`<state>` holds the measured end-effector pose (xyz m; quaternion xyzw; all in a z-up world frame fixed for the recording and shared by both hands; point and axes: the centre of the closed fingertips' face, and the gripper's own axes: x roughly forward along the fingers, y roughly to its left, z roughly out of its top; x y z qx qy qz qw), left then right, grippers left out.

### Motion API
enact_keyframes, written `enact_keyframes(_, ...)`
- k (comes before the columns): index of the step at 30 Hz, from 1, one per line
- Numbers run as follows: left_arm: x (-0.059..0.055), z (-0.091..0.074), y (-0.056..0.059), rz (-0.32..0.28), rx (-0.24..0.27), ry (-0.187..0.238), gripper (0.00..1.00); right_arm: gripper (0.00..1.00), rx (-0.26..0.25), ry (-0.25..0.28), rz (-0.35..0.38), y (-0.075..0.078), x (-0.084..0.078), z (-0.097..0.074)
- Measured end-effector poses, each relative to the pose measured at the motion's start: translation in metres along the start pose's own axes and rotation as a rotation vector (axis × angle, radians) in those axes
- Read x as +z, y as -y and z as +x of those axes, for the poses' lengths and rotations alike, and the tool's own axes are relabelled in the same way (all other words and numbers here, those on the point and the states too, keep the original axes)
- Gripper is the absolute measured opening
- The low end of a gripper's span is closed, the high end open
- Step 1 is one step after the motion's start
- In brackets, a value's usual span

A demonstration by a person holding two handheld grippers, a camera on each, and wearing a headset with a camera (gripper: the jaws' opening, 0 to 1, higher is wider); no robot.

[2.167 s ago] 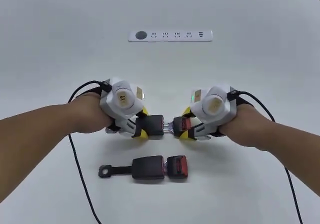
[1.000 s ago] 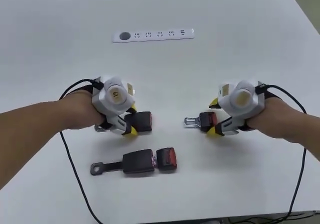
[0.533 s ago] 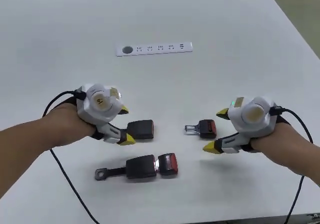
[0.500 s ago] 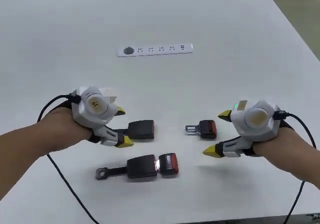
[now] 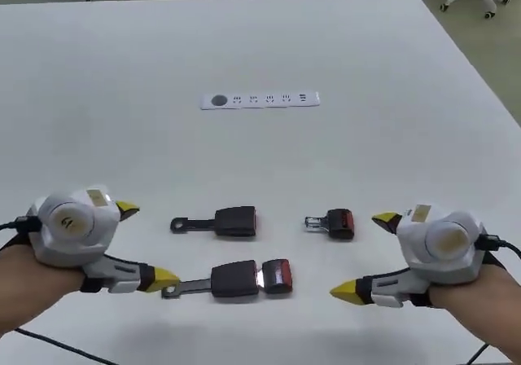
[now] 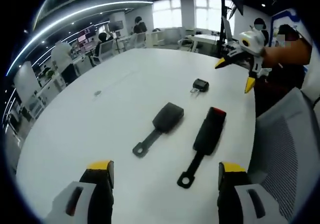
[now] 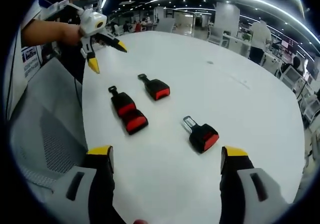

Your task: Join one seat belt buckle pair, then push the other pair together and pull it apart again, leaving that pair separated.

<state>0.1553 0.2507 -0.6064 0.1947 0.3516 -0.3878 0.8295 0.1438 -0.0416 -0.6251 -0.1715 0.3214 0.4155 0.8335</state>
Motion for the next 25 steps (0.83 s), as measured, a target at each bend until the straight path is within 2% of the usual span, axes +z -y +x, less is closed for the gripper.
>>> enact_keyframes(3,-0.009,-0.006,0.005,-0.02,-0.002,0.006,0.92,0.91,-0.011,0.007,0.019,0.002,-0.002,-0.006)
enact_keyframes(7,-0.015,-0.01,0.012,-0.065,0.001,0.009,1.0,0.92,-0.03,0.029,0.063,0.004,-0.006,-0.015)
enact_keyframes(9,-0.015,-0.012,0.018,-0.089,0.012,0.02,1.0,0.95,-0.041,0.033,0.073,0.004,-0.007,-0.018)
enact_keyframes(11,-0.022,-0.015,0.016,-0.104,0.029,0.023,1.0,1.0,-0.058,0.035,0.08,0.004,-0.008,-0.021)
enact_keyframes(15,-0.027,-0.015,0.019,-0.127,0.029,0.026,1.0,1.0,-0.066,0.033,0.07,0.001,-0.008,-0.023)
enact_keyframes(19,-0.025,-0.019,0.019,-0.141,0.045,0.036,1.0,1.0,-0.11,0.04,0.053,0.002,-0.006,-0.026)
enact_keyframes(22,-0.024,-0.021,0.018,-0.165,0.056,0.056,1.0,1.0,-0.107,0.046,0.079,0.002,-0.006,-0.025)
enact_keyframes(25,-0.026,-0.02,0.023,-0.147,0.053,0.044,1.0,1.0,-0.102,0.047,0.086,-0.002,-0.005,-0.026)
